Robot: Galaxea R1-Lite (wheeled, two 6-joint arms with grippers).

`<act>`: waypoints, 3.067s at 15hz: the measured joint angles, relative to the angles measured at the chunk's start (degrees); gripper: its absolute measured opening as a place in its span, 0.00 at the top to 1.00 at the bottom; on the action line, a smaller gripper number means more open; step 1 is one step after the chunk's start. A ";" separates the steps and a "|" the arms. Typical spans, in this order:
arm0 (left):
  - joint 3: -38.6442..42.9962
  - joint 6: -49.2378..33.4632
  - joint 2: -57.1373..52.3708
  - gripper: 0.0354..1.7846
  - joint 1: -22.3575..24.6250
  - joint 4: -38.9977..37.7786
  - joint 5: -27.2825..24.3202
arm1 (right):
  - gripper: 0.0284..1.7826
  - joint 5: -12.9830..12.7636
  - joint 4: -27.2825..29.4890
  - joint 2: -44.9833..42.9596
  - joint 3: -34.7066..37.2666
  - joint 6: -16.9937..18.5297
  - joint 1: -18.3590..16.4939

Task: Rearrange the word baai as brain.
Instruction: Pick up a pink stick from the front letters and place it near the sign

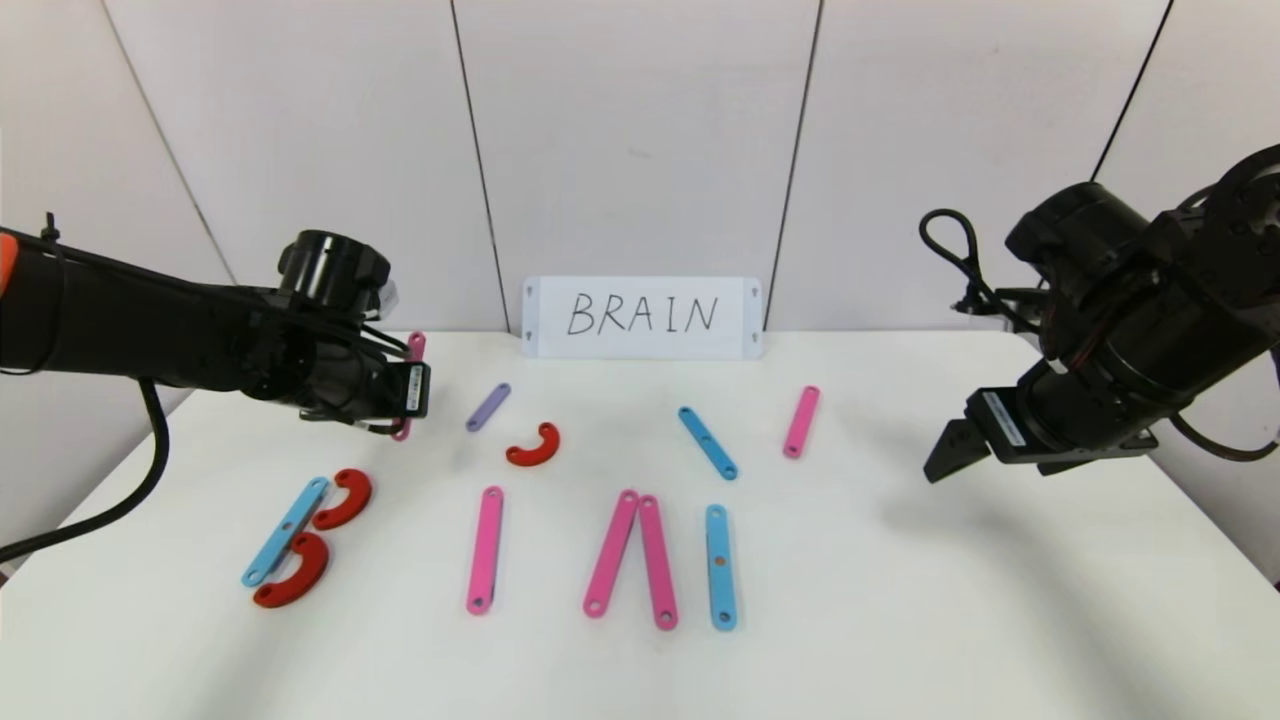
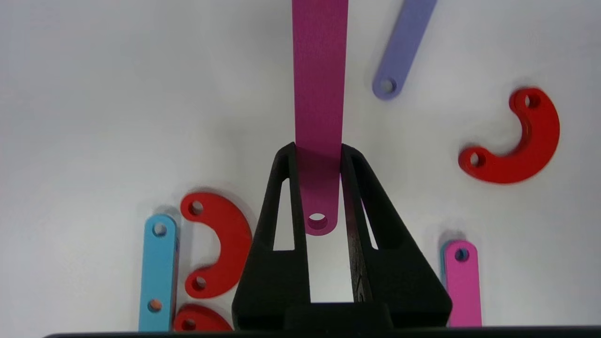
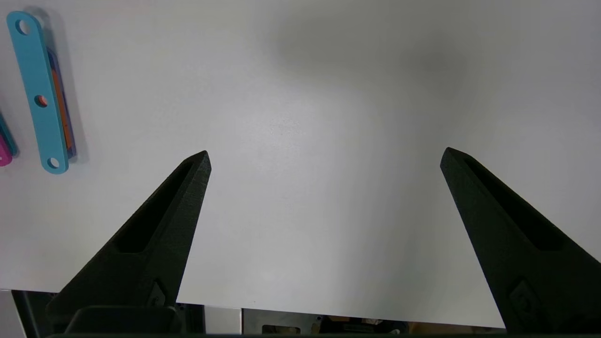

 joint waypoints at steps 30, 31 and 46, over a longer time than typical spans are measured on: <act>-14.62 -6.36 11.00 0.03 1.33 9.57 0.44 | 0.04 -0.77 0.00 0.09 0.20 -0.02 0.00; -14.53 -7.46 9.37 0.03 0.30 12.19 -0.22 | 0.04 -0.77 0.00 0.04 0.20 0.00 0.00; 0.38 -18.79 -2.84 0.03 -15.85 25.05 -1.12 | 0.04 -0.68 0.00 -3.41 0.30 -0.02 -0.83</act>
